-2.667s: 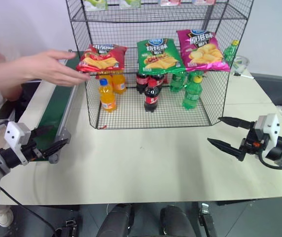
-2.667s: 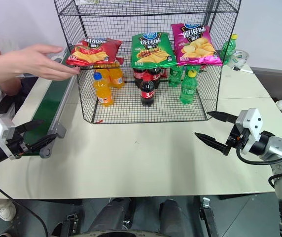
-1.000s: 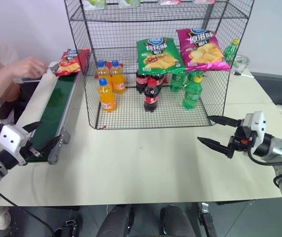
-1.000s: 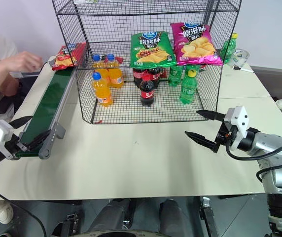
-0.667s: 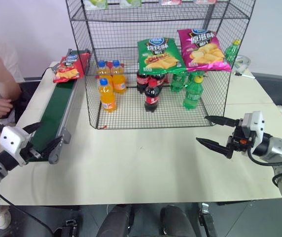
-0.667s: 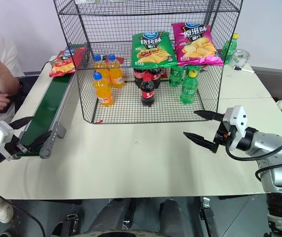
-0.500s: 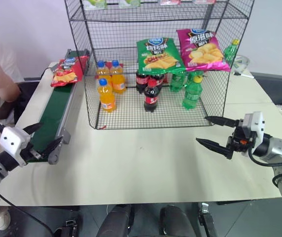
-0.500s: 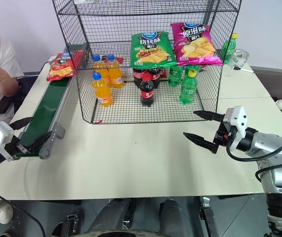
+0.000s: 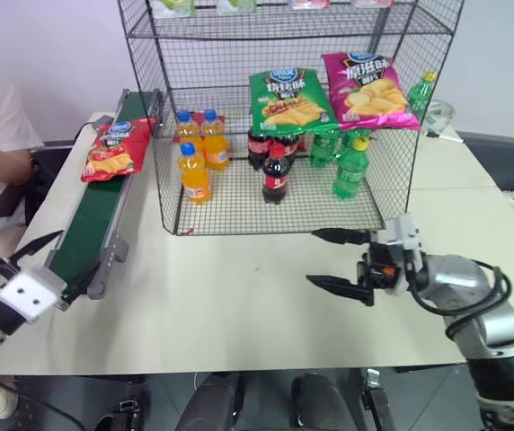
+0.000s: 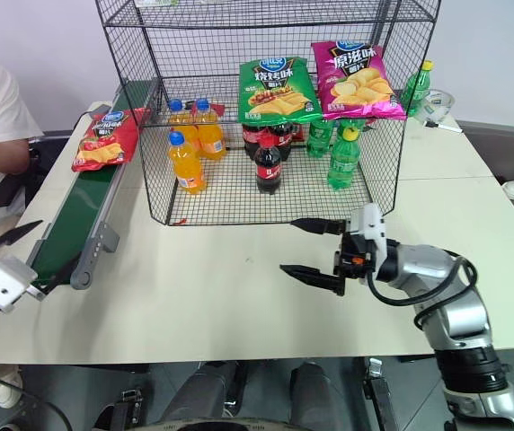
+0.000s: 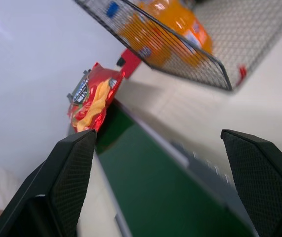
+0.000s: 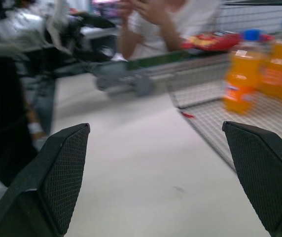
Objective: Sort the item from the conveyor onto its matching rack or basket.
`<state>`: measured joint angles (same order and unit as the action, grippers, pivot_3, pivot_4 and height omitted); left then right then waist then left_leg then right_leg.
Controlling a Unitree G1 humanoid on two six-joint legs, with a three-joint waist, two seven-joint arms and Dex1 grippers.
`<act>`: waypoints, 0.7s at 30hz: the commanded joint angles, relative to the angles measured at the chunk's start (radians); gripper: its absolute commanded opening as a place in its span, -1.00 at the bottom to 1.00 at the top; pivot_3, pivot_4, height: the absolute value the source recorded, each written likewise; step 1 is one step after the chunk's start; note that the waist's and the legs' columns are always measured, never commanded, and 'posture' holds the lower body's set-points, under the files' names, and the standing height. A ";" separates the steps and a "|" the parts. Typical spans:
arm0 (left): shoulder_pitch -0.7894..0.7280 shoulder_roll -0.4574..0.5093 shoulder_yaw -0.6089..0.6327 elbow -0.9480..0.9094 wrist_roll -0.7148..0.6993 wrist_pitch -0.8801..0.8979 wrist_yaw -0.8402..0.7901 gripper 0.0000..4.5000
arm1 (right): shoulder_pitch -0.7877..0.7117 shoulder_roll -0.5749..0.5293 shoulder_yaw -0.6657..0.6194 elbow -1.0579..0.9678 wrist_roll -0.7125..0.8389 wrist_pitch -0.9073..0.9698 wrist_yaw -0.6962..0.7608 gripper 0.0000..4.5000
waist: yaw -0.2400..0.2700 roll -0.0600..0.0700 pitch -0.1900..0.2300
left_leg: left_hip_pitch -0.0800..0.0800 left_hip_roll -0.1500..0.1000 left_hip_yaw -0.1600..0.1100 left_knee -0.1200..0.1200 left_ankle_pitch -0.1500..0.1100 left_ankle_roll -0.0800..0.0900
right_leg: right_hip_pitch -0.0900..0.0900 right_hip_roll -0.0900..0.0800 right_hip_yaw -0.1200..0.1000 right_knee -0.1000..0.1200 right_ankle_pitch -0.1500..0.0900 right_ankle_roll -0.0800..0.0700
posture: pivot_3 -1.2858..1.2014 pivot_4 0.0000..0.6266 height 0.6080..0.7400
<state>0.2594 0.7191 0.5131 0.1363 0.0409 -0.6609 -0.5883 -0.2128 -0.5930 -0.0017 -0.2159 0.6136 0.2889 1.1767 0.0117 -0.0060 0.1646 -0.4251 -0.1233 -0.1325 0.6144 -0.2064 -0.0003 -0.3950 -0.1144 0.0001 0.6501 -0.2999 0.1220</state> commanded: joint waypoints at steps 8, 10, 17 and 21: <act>0.200 -0.063 0.169 -0.021 0.385 -0.214 0.410 0.88 | -0.101 0.066 0.060 0.029 -0.014 0.017 0.003 1.00 | 0.001 -0.001 0.000 | 0.000 0.000 0.000 0.000 0.000 0.000 | 0.000 0.000 -0.001 0.000 0.001 0.002 | 0.03 -0.52 1.00; 0.233 -0.068 0.192 -0.006 0.435 -0.223 0.478 0.88 | -0.117 0.066 0.058 0.045 -0.019 0.015 0.008 1.00 | 0.001 -0.001 0.000 | 0.000 0.000 0.000 0.000 -0.001 -0.002 | 0.000 0.000 -0.001 0.000 0.001 0.002 | 0.03 -0.52 1.00; 0.232 -0.015 0.175 0.063 0.611 -0.187 0.696 0.88 | -0.135 0.041 0.038 0.061 0.012 0.063 0.032 1.00 | 0.001 -0.001 0.000 | 0.000 0.000 -0.001 0.000 -0.002 -0.003 | 0.000 0.001 -0.002 0.001 0.001 0.002 | 0.03 -0.52 1.00; 0.211 0.012 0.127 0.086 0.643 -0.179 0.765 0.88 | -0.121 0.046 0.033 0.043 0.024 0.078 0.029 1.00 | 0.001 -0.001 -0.001 | 0.000 0.000 -0.001 0.000 -0.002 -0.003 | 0.000 0.001 -0.002 0.001 0.001 0.002 | 0.03 -0.52 1.00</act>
<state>0.4738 0.7145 0.6470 0.2187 0.6736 -0.8435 0.1374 -0.3315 -0.5435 0.0599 -0.1473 0.6084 0.3646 1.2030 0.0124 -0.0069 0.1641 -0.4247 -0.1233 -0.1332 0.6145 -0.2081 -0.0031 -0.3953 -0.1135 -0.0017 0.6510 -0.2985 0.1246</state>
